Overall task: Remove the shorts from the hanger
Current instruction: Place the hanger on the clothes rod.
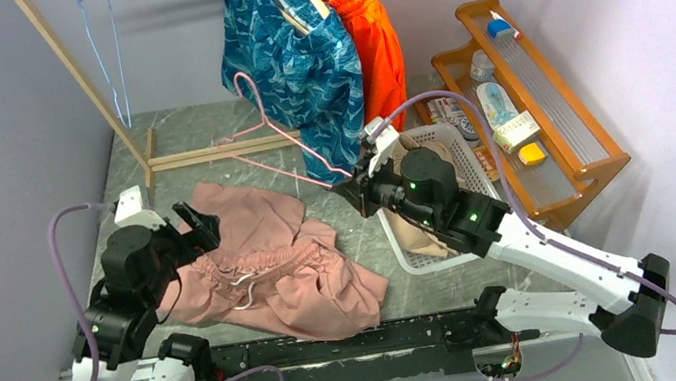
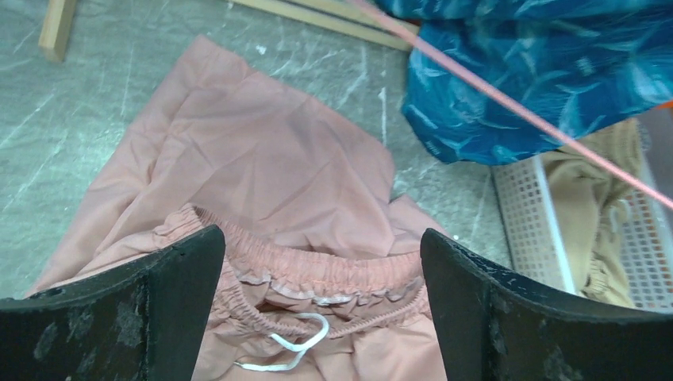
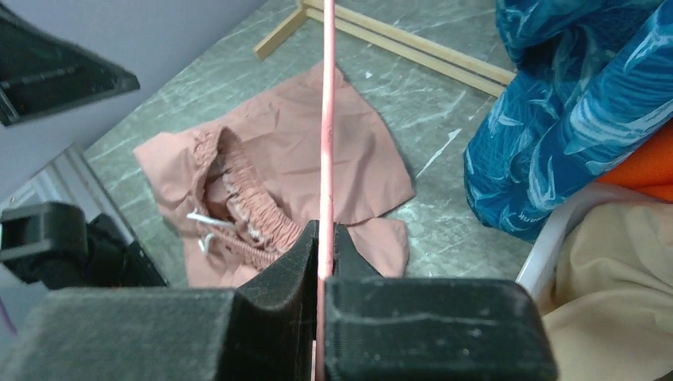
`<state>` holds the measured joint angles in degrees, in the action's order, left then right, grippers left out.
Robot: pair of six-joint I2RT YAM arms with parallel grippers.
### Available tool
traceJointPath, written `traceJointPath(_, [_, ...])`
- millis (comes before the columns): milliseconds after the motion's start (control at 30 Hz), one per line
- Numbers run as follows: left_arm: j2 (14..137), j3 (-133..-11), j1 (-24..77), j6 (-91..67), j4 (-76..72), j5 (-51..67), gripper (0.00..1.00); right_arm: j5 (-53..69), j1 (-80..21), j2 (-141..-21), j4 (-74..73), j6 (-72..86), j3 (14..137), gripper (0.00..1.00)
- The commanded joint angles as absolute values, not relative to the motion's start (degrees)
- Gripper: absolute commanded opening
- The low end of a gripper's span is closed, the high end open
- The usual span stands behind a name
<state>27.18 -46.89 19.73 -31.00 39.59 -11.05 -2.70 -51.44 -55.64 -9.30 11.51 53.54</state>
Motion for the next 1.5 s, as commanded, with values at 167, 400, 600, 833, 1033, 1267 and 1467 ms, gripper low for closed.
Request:
traceJointPath(167, [28.83,-42.67,19.69,-24.87,32.89,-18.39,0.98,-21.04,-56.16,-64.79,0.85,9.04,65.99,0.00])
traceJointPath(400, [28.38,-38.90,19.64,-21.88,30.13,-20.91,1.00,-35.44,-63.53,-74.81,11.63,-1.35,73.82,0.00])
traceJointPath(600, [27.90,-36.24,19.69,-20.61,26.50,-21.57,1.00,-44.28,-67.62,-84.23,22.72,-8.52,80.47,0.00])
traceJointPath(833, [28.07,-36.46,19.66,-20.39,26.97,-24.62,1.00,-47.64,-70.22,-95.75,28.79,-14.57,90.77,0.00])
traceJointPath(1033, [26.67,-36.77,19.68,-22.85,28.68,-27.76,1.00,-47.33,-70.38,-104.43,24.94,-14.65,102.29,0.00])
traceJointPath(1267, [25.07,-36.30,19.68,-21.91,27.93,-25.66,1.00,-47.38,-70.07,-113.49,18.43,-16.67,114.54,0.00])
traceJointPath(1467, [26.74,-36.56,19.69,-21.62,27.64,-24.17,0.99,-43.45,-68.27,-118.26,10.08,-12.38,123.68,0.00])
